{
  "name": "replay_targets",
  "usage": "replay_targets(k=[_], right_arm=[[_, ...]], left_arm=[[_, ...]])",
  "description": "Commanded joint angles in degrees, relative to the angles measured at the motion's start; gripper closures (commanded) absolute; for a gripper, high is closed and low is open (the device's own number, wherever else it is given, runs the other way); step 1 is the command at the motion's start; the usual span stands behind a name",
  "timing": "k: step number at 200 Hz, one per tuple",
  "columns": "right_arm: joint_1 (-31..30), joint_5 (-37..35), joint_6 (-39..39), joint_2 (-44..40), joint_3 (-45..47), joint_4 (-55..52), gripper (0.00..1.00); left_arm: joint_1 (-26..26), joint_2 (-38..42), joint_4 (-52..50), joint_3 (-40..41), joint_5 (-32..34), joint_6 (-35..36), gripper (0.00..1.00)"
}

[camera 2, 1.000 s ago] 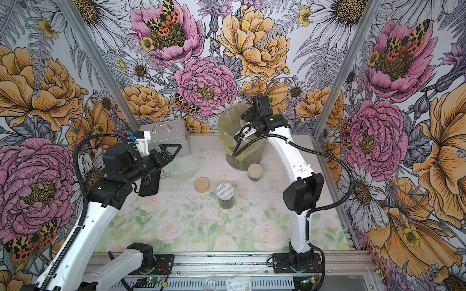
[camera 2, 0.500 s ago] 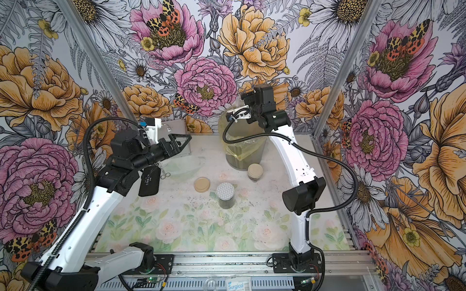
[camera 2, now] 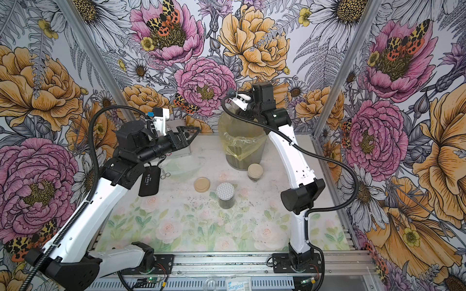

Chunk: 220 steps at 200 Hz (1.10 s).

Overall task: Empty moldy tea leaves from jars
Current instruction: Pour the moldy tea leaves from the jar into the trash bin.

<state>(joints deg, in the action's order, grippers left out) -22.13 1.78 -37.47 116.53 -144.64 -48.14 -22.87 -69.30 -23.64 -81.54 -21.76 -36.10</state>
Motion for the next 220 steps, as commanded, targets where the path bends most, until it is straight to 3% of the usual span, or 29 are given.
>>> replay_targets(k=[1, 46, 126, 175, 195, 220], right_arm=[[-0.90, -2.12, 20.41, 1.60, -4.72, 1.29, 1.00], [-1.03, -6.04, 48.64, 2.43, -5.50, 0.78, 1.00], [-0.21, -6.70, 91.18, 0.60, 0.43, -1.82, 1.00], [0.68, 0.99, 123.50, 3.98, 1.96, -7.98, 1.00], [0.83, 4.05, 132.74, 5.56, 1.72, -8.94, 1.00], [0.60, 2.46, 139.14, 6.82, -0.74, -9.47, 1.00]], left_arm=[[-0.15, 1.15, 1.27, 1.58, 1.87, -0.69, 0.01], [-0.24, 1.84, 1.35, 2.43, 2.41, -1.34, 0.01], [-1.16, 1.75, 1.60, 2.78, 4.11, -2.76, 0.01], [-2.17, 1.69, 1.58, 2.79, 5.31, -3.32, 0.01], [-2.74, 1.68, 1.35, 2.70, 6.08, -3.43, 0.01], [-3.27, 1.70, 1.18, 2.28, 6.81, -3.80, 0.01]])
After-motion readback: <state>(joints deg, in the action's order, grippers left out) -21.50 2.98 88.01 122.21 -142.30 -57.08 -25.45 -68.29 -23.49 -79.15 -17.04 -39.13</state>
